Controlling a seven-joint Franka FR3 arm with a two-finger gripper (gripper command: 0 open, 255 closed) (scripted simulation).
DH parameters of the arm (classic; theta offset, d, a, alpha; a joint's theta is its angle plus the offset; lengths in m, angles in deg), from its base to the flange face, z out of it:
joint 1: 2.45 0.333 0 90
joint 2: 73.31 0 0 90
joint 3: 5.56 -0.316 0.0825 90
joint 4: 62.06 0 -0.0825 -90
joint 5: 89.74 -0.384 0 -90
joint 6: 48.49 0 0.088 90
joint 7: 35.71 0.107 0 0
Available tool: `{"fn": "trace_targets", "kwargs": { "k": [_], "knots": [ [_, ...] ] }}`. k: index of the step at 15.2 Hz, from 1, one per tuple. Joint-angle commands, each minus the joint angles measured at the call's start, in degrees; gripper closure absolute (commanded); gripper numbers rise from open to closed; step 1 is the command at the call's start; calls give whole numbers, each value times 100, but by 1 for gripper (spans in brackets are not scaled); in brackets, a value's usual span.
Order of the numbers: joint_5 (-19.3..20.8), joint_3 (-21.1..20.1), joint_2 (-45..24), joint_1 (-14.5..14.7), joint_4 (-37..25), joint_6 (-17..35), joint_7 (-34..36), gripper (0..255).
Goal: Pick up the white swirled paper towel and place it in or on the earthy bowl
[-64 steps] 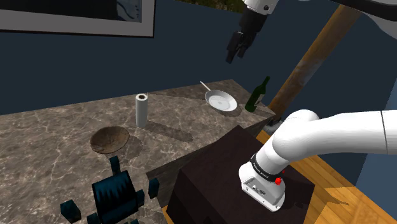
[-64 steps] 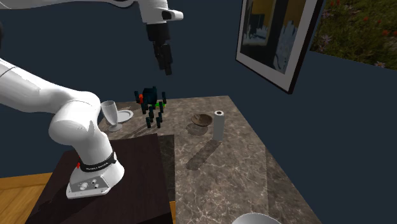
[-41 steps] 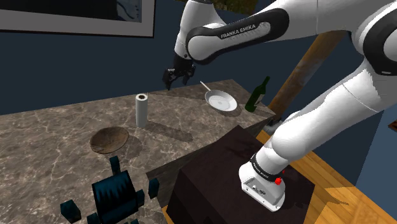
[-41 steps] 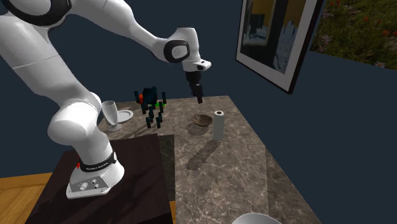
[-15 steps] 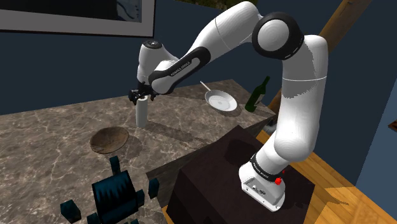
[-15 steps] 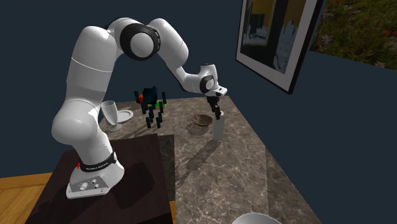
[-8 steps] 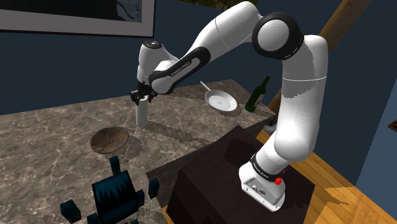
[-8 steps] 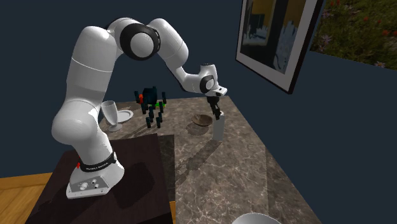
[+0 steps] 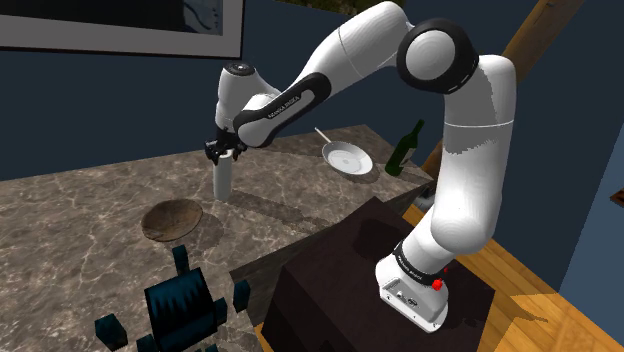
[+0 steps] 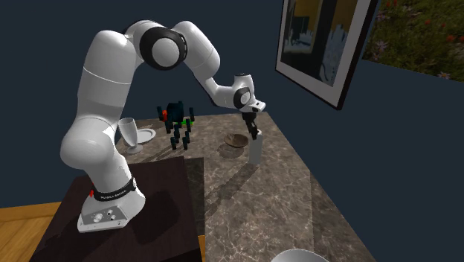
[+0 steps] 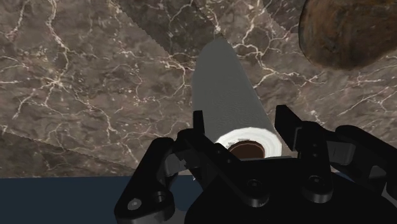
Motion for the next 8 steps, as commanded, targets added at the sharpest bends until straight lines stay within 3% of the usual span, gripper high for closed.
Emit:
{"fn": "trace_targets", "kwargs": {
  "k": [1,8],
  "knots": [
    [-48,-36,88,-29,12,-75,-42,255],
    [-279,-193,461,-138,-13,-458,-236,255]
  ]
}}
